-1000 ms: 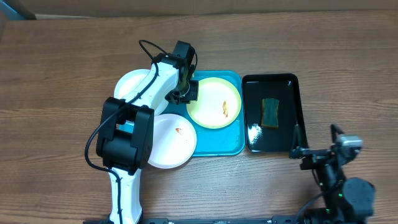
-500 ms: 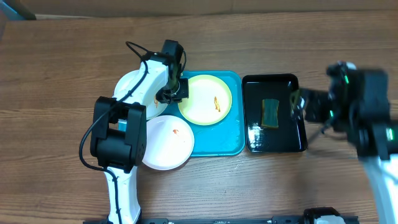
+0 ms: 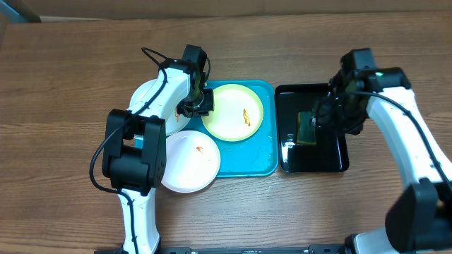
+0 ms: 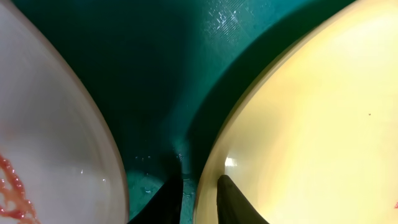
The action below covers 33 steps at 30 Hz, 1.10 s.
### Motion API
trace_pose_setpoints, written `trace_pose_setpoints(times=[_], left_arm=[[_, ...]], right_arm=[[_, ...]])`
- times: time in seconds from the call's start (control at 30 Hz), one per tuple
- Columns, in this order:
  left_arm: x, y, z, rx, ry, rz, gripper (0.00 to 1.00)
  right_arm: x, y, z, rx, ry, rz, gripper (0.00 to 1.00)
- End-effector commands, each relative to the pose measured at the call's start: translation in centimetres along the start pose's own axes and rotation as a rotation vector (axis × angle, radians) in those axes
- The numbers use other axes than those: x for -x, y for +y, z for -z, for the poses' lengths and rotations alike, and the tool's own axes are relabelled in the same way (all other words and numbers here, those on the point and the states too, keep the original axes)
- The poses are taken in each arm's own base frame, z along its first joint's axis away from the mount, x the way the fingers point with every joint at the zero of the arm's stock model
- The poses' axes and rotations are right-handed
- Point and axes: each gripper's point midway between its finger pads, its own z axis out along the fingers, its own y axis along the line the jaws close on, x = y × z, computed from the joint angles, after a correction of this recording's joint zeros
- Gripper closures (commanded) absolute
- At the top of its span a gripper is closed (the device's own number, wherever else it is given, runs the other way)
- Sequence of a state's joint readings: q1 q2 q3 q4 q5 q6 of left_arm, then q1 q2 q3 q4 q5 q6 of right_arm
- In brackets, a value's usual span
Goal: Clean dirty plates on tray and stack at the side
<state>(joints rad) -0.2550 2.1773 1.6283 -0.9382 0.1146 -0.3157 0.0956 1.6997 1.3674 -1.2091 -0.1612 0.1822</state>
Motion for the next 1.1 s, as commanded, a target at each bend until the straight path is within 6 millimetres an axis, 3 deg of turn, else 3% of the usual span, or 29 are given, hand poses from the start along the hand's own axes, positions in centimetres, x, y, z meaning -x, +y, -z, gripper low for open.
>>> trace_pose_setpoints(times=[0.0,0.07,0.2,0.37,0.53,0.67,0.73,0.9,1.07], left_arm=[[-0.2,0.2,-0.6,0.014,0.011,0.001,0.78],[-0.2,0.2,-0.6,0.014,0.011,0.000,0.78],[-0.3,0.0,-0.6,0.014,0.012,-0.004,0.76],[-0.3,0.0,-0.6,0.014,0.012,-0.004,0.74],[-0.3,0.0,-0.6,0.014,0.012,-0.004,0.73],[-0.3,0.0,-0.6,0.014,0.012,-0.005,0.72],[-0.3,0.0,-0.6,0.014,0.012,-0.005,0.72],[-0.3,0.0,-0.6,0.014,0.012,-0.005,0.71],[-0.3,0.0,-0.6,0.014,0.012,-0.008,0.71]], right_arm=[[-0.8,0.7,-3.4,-0.001,0.062,0.032,0.39],[-0.9,1.0,-4.9,-0.002,0.069,0.046,0.47],[-0.9,0.4,-7.6,-0.024,0.051,0.055,0.52],[-1.9,-0.4,-10.2,-0.019,0.039,0.057,0.79],[-2.7,-1.0,-12.4,-0.011,0.014,0.061,0.91],[-2.4,-0.8,-11.6,-0.011,0.022,0.059,0.87],[-0.7,0.2,-8.9,-0.009,0.017,0.058,0.74],[1.8,1.8,-4.7,0.000,-0.018,0.065,0.65],[2.8,1.6,-4.4,-0.024,-0.053,0.068,0.65]])
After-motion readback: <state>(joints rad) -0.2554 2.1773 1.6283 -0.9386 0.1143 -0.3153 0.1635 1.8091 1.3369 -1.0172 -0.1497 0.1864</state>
